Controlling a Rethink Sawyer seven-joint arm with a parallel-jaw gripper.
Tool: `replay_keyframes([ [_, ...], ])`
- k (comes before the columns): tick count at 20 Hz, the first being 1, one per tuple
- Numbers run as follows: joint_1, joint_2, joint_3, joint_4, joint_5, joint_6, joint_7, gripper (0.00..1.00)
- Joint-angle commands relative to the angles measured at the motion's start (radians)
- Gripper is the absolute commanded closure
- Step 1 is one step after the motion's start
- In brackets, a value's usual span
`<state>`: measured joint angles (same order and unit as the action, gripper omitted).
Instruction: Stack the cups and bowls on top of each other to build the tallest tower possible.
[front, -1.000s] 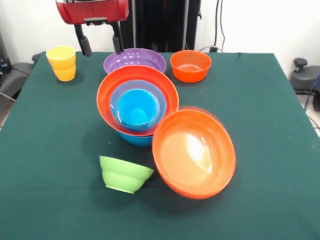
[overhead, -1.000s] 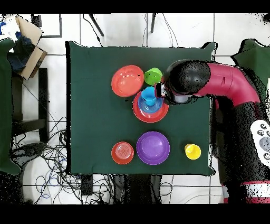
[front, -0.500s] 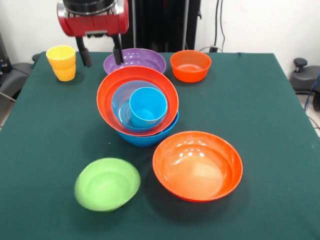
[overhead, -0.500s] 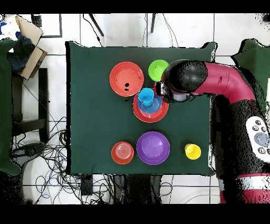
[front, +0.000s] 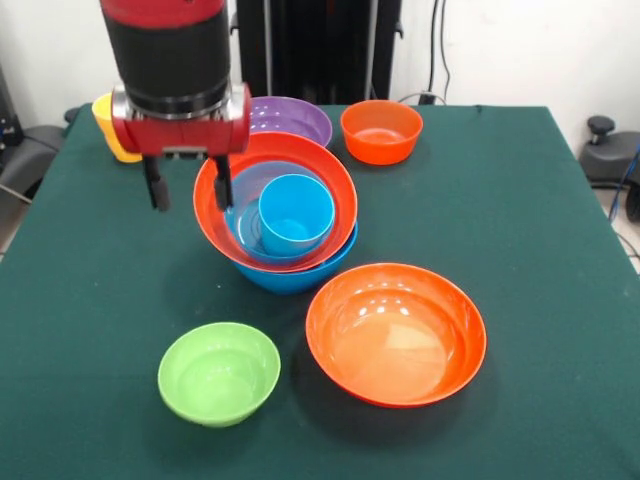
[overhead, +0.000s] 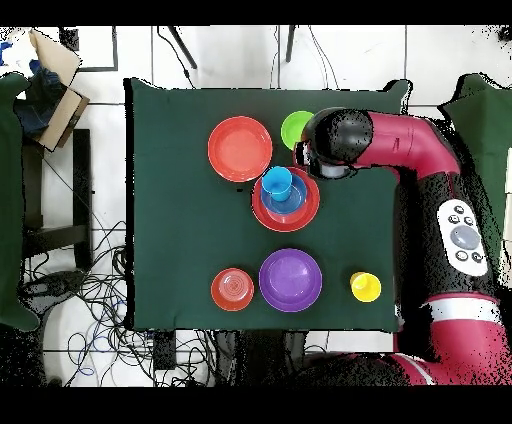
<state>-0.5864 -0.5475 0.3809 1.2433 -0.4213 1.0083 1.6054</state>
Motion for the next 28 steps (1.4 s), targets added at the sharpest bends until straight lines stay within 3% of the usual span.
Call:
replay_keyframes([
  [1, 0.042, 0.086, -0.068, -0.095, -0.075, -0.095, 0.122, 0.00],
  [14, 0.044, 0.071, -0.100, -0.039, -0.030, -0.169, 0.084, 0.00],
  [23, -0.015, -0.082, -0.061, 0.093, 0.054, -0.113, -0.028, 0.00],
  [28, -0.042, -0.111, -0.047, 0.123, 0.080, -0.104, -0.061, 0.00],
])
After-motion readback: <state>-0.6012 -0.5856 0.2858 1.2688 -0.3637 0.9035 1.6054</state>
